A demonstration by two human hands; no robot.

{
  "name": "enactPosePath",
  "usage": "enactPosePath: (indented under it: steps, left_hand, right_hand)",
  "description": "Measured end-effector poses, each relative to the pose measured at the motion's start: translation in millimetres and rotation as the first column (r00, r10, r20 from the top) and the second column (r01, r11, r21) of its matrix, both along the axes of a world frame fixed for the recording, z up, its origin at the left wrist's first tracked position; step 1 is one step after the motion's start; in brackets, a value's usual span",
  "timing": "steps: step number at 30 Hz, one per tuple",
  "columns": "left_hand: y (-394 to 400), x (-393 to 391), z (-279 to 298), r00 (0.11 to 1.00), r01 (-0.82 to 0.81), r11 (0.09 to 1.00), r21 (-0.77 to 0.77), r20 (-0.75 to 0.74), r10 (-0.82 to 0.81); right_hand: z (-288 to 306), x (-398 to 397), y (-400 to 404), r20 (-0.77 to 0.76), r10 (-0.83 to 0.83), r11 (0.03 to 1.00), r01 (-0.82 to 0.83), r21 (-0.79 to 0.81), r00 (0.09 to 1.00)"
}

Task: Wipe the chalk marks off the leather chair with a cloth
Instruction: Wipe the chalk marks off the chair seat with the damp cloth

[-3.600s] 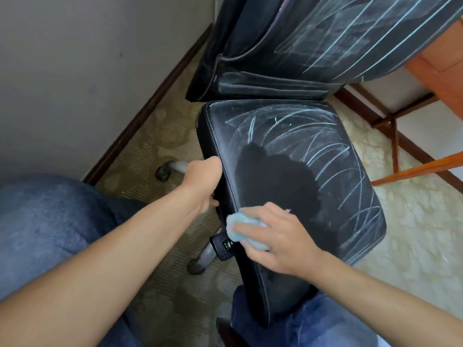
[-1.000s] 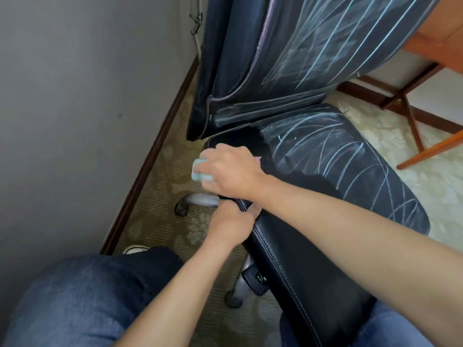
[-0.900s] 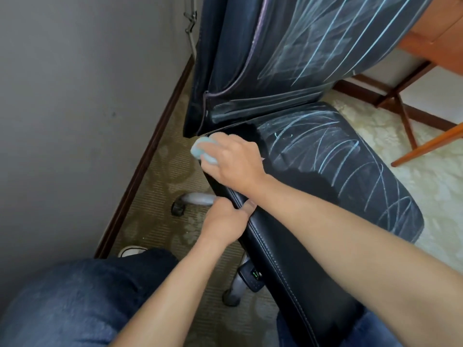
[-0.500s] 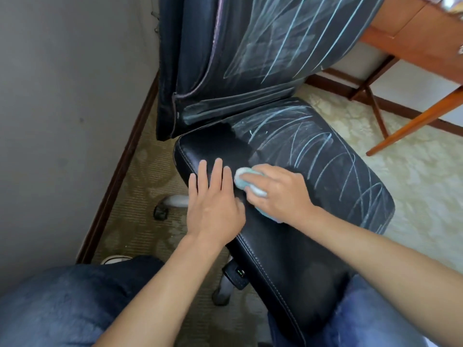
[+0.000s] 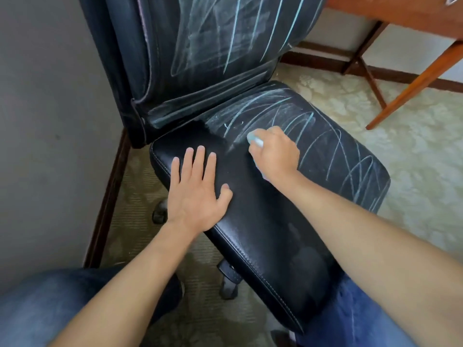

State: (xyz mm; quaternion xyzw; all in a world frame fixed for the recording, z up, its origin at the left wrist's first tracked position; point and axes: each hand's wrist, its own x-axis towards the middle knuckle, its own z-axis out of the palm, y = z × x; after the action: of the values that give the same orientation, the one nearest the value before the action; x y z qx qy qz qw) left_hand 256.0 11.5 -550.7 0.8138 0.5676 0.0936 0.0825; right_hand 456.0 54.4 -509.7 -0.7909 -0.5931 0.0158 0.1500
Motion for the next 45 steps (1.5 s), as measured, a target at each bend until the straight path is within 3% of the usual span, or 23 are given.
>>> enactPosePath:
  steps: [2, 5, 6, 8, 10, 12, 14, 16, 20, 22, 24, 26, 28, 30, 32, 35, 36, 37, 39, 40, 42, 44, 45]
  left_hand:
    - [-5.3, 1.1, 0.3, 1.000, -0.001, 1.000, 0.007, -0.003, 0.001]
    - [-17.2, 1.2, 1.9, 1.000, 0.007, 1.000, -0.001, -0.027, -0.007]
    - [-20.5, 1.1, 3.0, 0.999, 0.006, 1.000, -0.014, -0.039, -0.006]
    - [-25.9, 1.9, 5.3, 0.998, 0.000, 1.000, -0.009, -0.058, 0.000]
    - [-30.4, 4.3, 6.8, 0.998, -0.015, 1.000, 0.022, -0.067, 0.016]
    - [-29.9, 5.8, 9.1, 0.998, -0.019, 0.998, 0.061, -0.063, 0.023]
    - [-23.8, 4.4, 9.9, 0.999, -0.014, 0.995, 0.103, -0.032, 0.018]
    - [-14.7, 2.9, 10.0, 0.999, -0.030, 0.990, 0.137, 0.016, 0.028]
    - [-6.7, 5.2, 3.4, 0.997, -0.082, 0.988, 0.132, 0.002, 0.082]
    - [-4.6, 6.6, 2.6, 0.992, -0.113, 0.990, 0.088, -0.038, 0.117]
    - [-3.3, 6.9, 1.8, 0.989, -0.130, 0.989, 0.064, -0.058, 0.134]
    - [-2.8, 7.8, 1.6, 0.988, -0.139, 0.989, 0.057, -0.062, 0.143]
    - [-2.8, 8.8, 2.1, 0.989, -0.134, 0.990, 0.050, -0.059, 0.136]
    - [-2.8, 7.7, 1.1, 0.989, -0.134, 0.990, 0.051, -0.059, 0.137]
    - [-2.7, 7.5, 1.0, 0.990, -0.130, 0.990, 0.049, -0.046, 0.132]
    - [-3.7, 7.5, -1.2, 0.991, -0.132, 0.990, 0.045, -0.021, 0.133]
    - [-3.3, 7.6, -1.4, 0.991, -0.134, 0.990, 0.042, -0.017, 0.134]
    - [-3.3, 8.0, -0.6, 0.991, -0.130, 0.991, 0.037, -0.018, 0.131]
    - [-3.4, 7.8, -0.7, 0.991, -0.132, 0.991, 0.035, -0.018, 0.132]
    - [-3.5, 7.4, -1.0, 0.990, -0.137, 0.990, 0.036, -0.012, 0.137]
    - [-4.0, 7.4, -0.4, 0.990, -0.137, 0.990, 0.032, 0.016, 0.137]
    - [-4.9, 7.3, -0.9, 0.988, -0.144, 0.989, 0.043, 0.053, 0.142]
    - [-5.1, 7.4, -0.8, 0.987, -0.149, 0.988, 0.046, 0.061, 0.146]
  right_hand:
    - [-5.9, -26.6, -9.4, -0.025, 0.202, 0.979, -0.202, 0.015, 0.979]
    - [-2.5, -27.1, -28.1, -0.044, 0.492, 0.870, -0.493, -0.010, 0.870]
    - [1.0, -17.1, -23.0, -0.003, 0.485, 0.874, -0.485, -0.023, 0.874]
    - [9.4, 2.9, -3.0, 0.051, 0.267, 0.964, -0.266, -0.016, 0.962]
    - [12.5, 6.6, 10.7, -0.044, 0.034, 0.999, -0.034, 0.003, 0.998]
    - [5.7, -12.5, 10.8, -0.056, 0.187, 0.982, -0.186, 0.022, 0.981]
    - [-0.8, -26.8, -4.1, -0.059, 0.487, 0.873, -0.487, 0.011, 0.872]
    - [-0.2, -18.3, -0.7, -0.045, 0.597, 0.801, -0.598, -0.018, 0.801]
    - [2.8, -2.2, 39.3, -0.039, 0.192, 0.981, -0.191, 0.021, 0.981]
    - [-2.6, -17.1, 34.6, -0.051, 0.290, 0.956, -0.287, 0.059, 0.956]
    - [-6.8, -25.9, 19.4, -0.044, 0.545, 0.838, -0.542, 0.057, 0.838]
    - [-4.3, -11.7, 26.2, 0.017, 0.636, 0.772, -0.636, -0.001, 0.772]
    - [2.8, 2.2, 57.0, 0.088, 0.427, 0.904, -0.428, -0.009, 0.900]
    - [2.1, 1.3, 75.3, 0.020, 0.150, 0.989, -0.150, -0.001, 0.988]
    - [-1.7, -21.0, 65.2, -0.017, 0.291, 0.957, -0.290, 0.016, 0.957]
    - [-1.4, -36.3, 36.0, -0.060, 0.670, 0.741, -0.671, 0.010, 0.740]
    - [1.9, -31.5, 43.4, -0.027, 0.676, 0.737, -0.676, -0.015, 0.737]
    - [5.5, -26.6, 58.5, 0.008, 0.587, 0.809, -0.587, -0.027, 0.809]
    - [7.2, -20.1, 87.5, 0.026, 0.280, 0.960, -0.280, -0.026, 0.960]
    - [4.8, -24.5, 90.6, 0.015, 0.219, 0.975, -0.219, -0.025, 0.976]
    - [3.8, -44.7, 80.2, -0.034, 0.408, 0.912, -0.409, -0.019, 0.912]
    - [0.7, -54.6, 64.0, -0.095, 0.631, 0.771, -0.636, -0.040, 0.770]
    - [3.3, -53.0, 63.9, -0.083, 0.648, 0.754, -0.653, -0.070, 0.757]
